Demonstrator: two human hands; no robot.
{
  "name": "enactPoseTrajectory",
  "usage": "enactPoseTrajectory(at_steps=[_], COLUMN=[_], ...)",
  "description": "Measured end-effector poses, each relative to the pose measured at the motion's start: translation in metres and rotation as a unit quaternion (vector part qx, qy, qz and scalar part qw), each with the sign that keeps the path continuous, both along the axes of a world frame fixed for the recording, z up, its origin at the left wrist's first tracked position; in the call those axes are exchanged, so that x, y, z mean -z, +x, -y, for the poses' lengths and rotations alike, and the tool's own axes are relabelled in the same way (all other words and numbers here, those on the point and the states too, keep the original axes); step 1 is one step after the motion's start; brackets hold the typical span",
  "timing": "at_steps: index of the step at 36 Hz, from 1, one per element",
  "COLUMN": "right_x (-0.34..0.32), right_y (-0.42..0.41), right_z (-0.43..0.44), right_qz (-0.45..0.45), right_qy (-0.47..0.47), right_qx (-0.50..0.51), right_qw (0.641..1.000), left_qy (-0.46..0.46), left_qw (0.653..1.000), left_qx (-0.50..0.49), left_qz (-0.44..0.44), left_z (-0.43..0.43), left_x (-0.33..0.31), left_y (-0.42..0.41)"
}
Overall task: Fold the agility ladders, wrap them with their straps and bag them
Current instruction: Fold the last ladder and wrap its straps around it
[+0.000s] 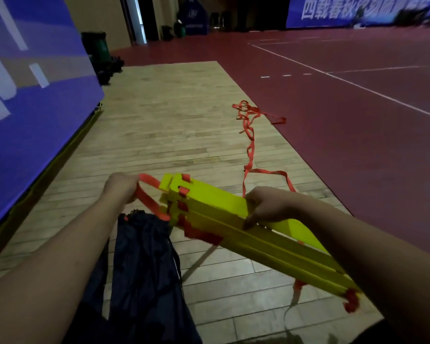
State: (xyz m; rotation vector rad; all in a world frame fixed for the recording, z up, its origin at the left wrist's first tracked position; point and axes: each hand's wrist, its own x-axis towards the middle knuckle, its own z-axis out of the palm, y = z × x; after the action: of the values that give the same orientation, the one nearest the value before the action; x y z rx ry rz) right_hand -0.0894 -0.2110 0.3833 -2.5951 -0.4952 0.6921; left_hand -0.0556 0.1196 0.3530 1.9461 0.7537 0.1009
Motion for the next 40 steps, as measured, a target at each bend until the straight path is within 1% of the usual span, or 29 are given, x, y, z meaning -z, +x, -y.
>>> enactPoseTrajectory(at_steps=[1, 2, 3, 4, 5, 7, 9, 10, 11, 14, 17, 19, 21, 22, 25, 26, 28, 32, 35, 38, 40], right_x=[-0.001, -0.003, -0.005, -0.006, -0.008, -0.011, -0.013, -0.014, -0.016, -0.020, -0.026, -0.028, -0.030, -0.030, -0.029, -0.027, -0.024, -0.018, -0.014, -0.012, -0.011], right_y=[0.001, 0.003, 0.004, 0.005, 0.005, 0.005, 0.003, 0.002, 0.000, -0.003, -0.007, -0.010, -0.012, -0.011, -0.011, -0.008, -0.005, -0.001, -0.001, -0.003, -0.005], right_z=[0.002, 0.003, 0.005, 0.006, 0.007, 0.007, 0.004, 0.002, 0.000, -0.008, -0.017, -0.021, -0.024, -0.025, -0.025, -0.024, -0.019, -0.010, -0.006, -0.007, -0.009], right_qz=[0.008, 0.018, 0.031, 0.041, 0.045, 0.042, 0.039, 0.032, 0.023, 0.002, -0.009, -0.022, -0.033, -0.035, -0.011, 0.006, 0.048, 0.122, 0.112, 0.083, 0.067], right_qy=[0.030, 0.061, 0.089, 0.117, 0.148, 0.212, 0.275, 0.308, 0.339, 0.398, 0.441, 0.461, 0.472, 0.475, 0.470, 0.465, 0.435, 0.340, 0.324, 0.334, 0.330], right_qx=[0.016, 0.035, 0.055, 0.073, 0.089, 0.114, 0.134, 0.145, 0.155, 0.165, 0.152, 0.142, 0.136, 0.136, 0.157, 0.173, 0.207, 0.233, 0.243, 0.234, 0.223], right_qw=[0.999, 0.997, 0.994, 0.990, 0.984, 0.970, 0.951, 0.940, 0.928, 0.902, 0.884, 0.876, 0.870, 0.869, 0.868, 0.868, 0.875, 0.903, 0.907, 0.909, 0.915], left_qy=[0.066, 0.126, 0.151, 0.142, 0.114, 0.010, -0.090, -0.124, -0.152, -0.182, -0.243, -0.288, -0.313, -0.312, -0.268, -0.269, -0.298, -0.310, -0.318, -0.240, -0.209], left_qw=[0.996, 0.984, 0.976, 0.976, 0.981, 0.990, 0.982, 0.972, 0.960, 0.922, 0.896, 0.887, 0.888, 0.892, 0.913, 0.918, 0.917, 0.911, 0.902, 0.913, 0.921], left_qx=[0.017, 0.033, 0.046, 0.060, 0.077, 0.110, 0.157, 0.191, 0.231, 0.337, 0.371, 0.361, 0.334, 0.323, 0.297, 0.278, 0.245, 0.233, 0.246, 0.284, 0.287], left_qz=[-0.065, -0.121, -0.153, -0.153, -0.134, -0.091, -0.063, -0.054, -0.050, -0.057, -0.024, 0.015, 0.049, 0.063, 0.083, 0.089, 0.100, 0.138, 0.159, 0.167, 0.159], left_z=[-0.004, -0.006, -0.006, -0.003, 0.001, 0.013, 0.030, 0.041, 0.050, 0.074, 0.095, 0.108, 0.114, 0.116, 0.113, 0.111, 0.109, 0.108, 0.112, 0.117, 0.120], left_x=[0.005, 0.008, 0.009, 0.009, 0.008, 0.006, 0.001, -0.001, -0.001, 0.009, 0.018, 0.019, 0.020, 0.021, 0.021, 0.022, 0.021, 0.011, 0.001, -0.007, -0.011], left_y=[-0.002, -0.005, -0.009, -0.012, -0.014, -0.014, -0.022, -0.028, -0.033, -0.039, -0.039, -0.040, -0.041, -0.042, -0.038, -0.036, -0.033, -0.030, -0.032, -0.034, -0.036])
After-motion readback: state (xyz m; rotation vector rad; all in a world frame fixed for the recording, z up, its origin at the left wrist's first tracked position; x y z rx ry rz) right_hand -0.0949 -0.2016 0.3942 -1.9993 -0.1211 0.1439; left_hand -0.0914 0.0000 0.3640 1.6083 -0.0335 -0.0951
